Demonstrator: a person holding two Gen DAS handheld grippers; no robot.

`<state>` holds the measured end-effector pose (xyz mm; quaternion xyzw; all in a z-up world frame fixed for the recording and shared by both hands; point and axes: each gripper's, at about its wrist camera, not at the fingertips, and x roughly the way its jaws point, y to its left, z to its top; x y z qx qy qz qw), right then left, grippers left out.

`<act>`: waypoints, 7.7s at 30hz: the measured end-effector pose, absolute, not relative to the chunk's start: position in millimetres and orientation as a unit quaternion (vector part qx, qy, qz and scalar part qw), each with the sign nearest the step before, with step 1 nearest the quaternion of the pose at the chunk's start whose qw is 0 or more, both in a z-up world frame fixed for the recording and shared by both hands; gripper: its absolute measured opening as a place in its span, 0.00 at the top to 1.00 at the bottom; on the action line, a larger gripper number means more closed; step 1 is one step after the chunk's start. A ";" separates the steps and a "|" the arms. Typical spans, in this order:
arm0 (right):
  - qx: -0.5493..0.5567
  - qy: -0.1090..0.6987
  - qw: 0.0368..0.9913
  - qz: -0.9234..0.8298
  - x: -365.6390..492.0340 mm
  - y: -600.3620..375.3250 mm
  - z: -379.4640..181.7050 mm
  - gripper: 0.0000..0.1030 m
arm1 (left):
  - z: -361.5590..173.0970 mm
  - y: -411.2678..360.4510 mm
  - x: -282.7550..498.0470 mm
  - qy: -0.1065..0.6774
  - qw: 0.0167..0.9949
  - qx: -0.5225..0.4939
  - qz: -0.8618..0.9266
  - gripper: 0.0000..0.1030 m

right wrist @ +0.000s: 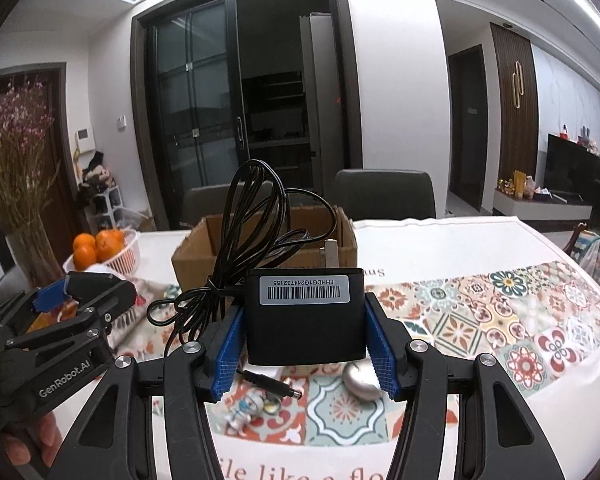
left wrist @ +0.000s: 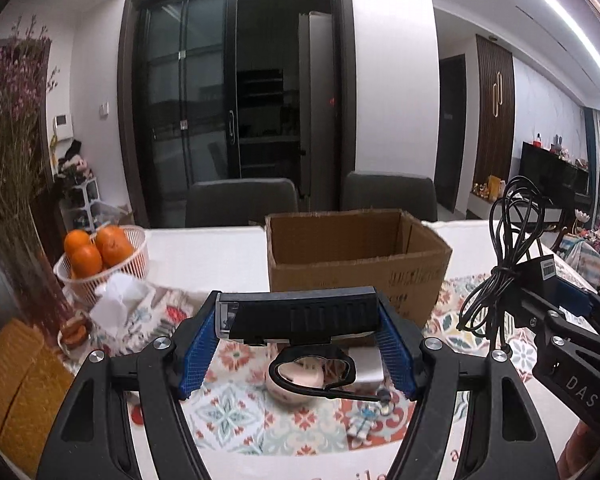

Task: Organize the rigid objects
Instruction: 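Lift the bike light and the black adapter with cable over the box with both tools, then open the left tool to drop the bike light while the right tool releases the adapter into the box, then withdraw both tools from the box toward the figure and silver mouse, then close the left tool on the astronaut figure while the right tool grasps the silver mouse, then carry the figure and the silver mouse over the box with both tools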

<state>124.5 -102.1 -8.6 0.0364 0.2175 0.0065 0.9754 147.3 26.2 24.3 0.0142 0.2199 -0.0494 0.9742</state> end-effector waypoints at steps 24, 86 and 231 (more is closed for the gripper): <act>0.060 0.210 0.976 0.021 206.0 -118.0 30.0 0.45 | 68.0 10.0 233.4 0.241 0.967 0.007 -0.087 0.31; 0.026 0.339 0.939 0.042 300.3 -127.3 18.8 0.41 | 51.4 -25.0 301.5 0.359 0.923 0.083 -0.108 0.17; 0.017 0.321 0.946 0.049 176.0 -113.4 -56.0 0.43 | -24.5 -0.7 178.9 0.350 0.919 0.004 -0.183 0.74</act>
